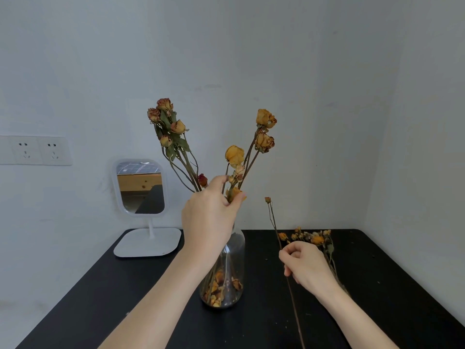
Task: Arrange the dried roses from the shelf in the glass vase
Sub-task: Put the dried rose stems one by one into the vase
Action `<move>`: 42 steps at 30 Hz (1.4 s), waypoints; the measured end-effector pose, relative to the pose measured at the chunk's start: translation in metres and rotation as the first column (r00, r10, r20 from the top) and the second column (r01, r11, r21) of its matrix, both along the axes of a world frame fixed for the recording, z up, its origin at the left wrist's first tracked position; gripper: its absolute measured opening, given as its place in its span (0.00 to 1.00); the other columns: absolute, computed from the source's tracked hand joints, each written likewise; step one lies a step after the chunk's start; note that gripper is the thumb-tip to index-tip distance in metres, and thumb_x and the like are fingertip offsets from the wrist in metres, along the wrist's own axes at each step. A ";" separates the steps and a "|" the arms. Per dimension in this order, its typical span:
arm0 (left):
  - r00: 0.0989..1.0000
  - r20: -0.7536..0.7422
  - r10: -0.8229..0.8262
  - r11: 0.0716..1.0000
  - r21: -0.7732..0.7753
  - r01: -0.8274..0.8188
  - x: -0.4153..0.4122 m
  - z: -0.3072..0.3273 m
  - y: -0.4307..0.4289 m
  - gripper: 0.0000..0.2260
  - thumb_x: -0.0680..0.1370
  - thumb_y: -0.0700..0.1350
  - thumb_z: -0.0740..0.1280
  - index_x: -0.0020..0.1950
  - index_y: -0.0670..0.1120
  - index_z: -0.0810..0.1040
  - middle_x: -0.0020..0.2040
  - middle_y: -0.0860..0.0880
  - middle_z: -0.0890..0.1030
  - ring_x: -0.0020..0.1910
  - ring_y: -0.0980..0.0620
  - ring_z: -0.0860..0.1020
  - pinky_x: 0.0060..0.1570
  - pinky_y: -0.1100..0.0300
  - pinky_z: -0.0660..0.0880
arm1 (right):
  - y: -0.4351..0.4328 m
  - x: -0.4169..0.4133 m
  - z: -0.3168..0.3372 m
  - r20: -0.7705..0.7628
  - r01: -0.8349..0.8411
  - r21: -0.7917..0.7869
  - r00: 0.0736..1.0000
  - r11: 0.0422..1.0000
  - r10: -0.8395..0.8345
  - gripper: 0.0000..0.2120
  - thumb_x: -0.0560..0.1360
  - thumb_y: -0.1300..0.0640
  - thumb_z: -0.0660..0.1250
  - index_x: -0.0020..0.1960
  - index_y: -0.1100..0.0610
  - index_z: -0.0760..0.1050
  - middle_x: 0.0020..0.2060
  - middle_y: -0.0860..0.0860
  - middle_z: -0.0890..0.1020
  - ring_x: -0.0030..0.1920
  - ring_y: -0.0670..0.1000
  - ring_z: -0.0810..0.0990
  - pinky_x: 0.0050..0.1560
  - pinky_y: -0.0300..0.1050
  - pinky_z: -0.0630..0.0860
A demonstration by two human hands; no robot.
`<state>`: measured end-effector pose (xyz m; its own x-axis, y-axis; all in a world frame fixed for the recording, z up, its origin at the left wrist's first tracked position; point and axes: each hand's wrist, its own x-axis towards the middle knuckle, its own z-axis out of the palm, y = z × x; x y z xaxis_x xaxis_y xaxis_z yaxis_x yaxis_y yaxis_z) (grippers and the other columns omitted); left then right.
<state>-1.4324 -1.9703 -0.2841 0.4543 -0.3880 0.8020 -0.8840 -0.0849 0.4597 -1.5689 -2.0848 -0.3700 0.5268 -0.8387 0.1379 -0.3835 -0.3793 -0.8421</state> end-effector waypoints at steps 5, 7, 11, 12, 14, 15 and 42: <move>0.999 0.042 0.025 1.000 -0.010 -0.025 0.002 0.007 -0.007 0.13 0.74 0.52 0.67 0.54 0.47 0.81 0.27 0.55 0.75 0.28 0.56 0.76 0.32 0.71 0.66 | -0.001 0.001 -0.001 0.004 -0.001 0.001 1.000 1.000 0.001 0.04 0.75 0.58 0.66 0.42 0.53 0.76 0.23 0.49 0.77 0.20 0.36 0.72 0.34 0.34 0.66; 0.999 0.031 0.043 0.999 0.023 -0.044 0.005 0.003 -0.007 0.13 0.75 0.52 0.66 0.55 0.46 0.81 0.29 0.53 0.77 0.30 0.55 0.76 0.32 0.71 0.65 | -0.002 0.002 -0.001 0.002 -0.001 0.000 1.000 1.000 0.001 0.04 0.75 0.57 0.66 0.42 0.53 0.75 0.22 0.49 0.77 0.20 0.36 0.72 0.34 0.34 0.66; 0.997 0.024 0.066 0.996 0.053 -0.068 0.004 -0.006 -0.001 0.21 0.74 0.53 0.66 0.65 0.49 0.73 0.32 0.53 0.79 0.31 0.55 0.78 0.38 0.64 0.73 | -0.004 0.004 -0.002 0.004 -0.001 -0.004 1.000 1.000 0.001 0.04 0.75 0.58 0.66 0.41 0.53 0.75 0.22 0.49 0.77 0.20 0.36 0.72 0.34 0.34 0.66; 0.999 0.030 0.044 0.999 0.027 -0.045 0.003 -0.010 0.001 0.22 0.74 0.54 0.67 0.67 0.50 0.71 0.31 0.53 0.79 0.30 0.56 0.78 0.36 0.63 0.75 | -0.004 0.005 -0.002 0.007 -0.002 -0.004 1.000 1.000 0.002 0.04 0.75 0.58 0.66 0.41 0.53 0.75 0.22 0.49 0.77 0.20 0.36 0.72 0.34 0.34 0.66; 0.999 0.032 -0.016 1.000 -0.024 0.017 0.000 -0.025 0.008 0.19 0.72 0.56 0.66 0.61 0.53 0.70 0.26 0.56 0.75 0.26 0.60 0.75 0.31 0.67 0.73 | -0.004 0.006 -0.003 0.018 -0.002 -0.004 1.000 1.000 0.002 0.04 0.75 0.58 0.66 0.42 0.54 0.76 0.22 0.49 0.77 0.20 0.36 0.72 0.33 0.34 0.65; 1.000 0.018 -0.025 0.999 -0.030 0.026 0.000 -0.036 0.011 0.16 0.72 0.58 0.64 0.56 0.54 0.70 0.24 0.56 0.73 0.24 0.61 0.73 0.29 0.69 0.70 | -0.004 0.006 -0.003 0.026 0.000 -0.005 1.000 1.000 0.000 0.04 0.75 0.58 0.66 0.42 0.54 0.76 0.22 0.49 0.77 0.20 0.37 0.72 0.33 0.34 0.65; 0.833 -0.502 -0.234 0.934 0.124 0.336 0.058 -0.085 -0.012 0.29 0.64 0.57 0.75 0.58 0.62 0.63 0.47 0.70 0.72 0.45 0.74 0.72 0.37 0.78 0.67 | -0.010 0.014 0.077 0.639 0.119 -0.003 0.764 0.993 -0.090 0.04 0.77 0.56 0.63 0.47 0.52 0.76 0.29 0.47 0.79 0.25 0.42 0.72 0.29 0.33 0.73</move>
<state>-1.3746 -1.9827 -0.3693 0.6003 -0.6864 0.4106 -0.5628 0.0023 0.8266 -1.5548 -2.0952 -0.2934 0.2156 -0.8692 0.4450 0.1957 -0.4080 -0.8918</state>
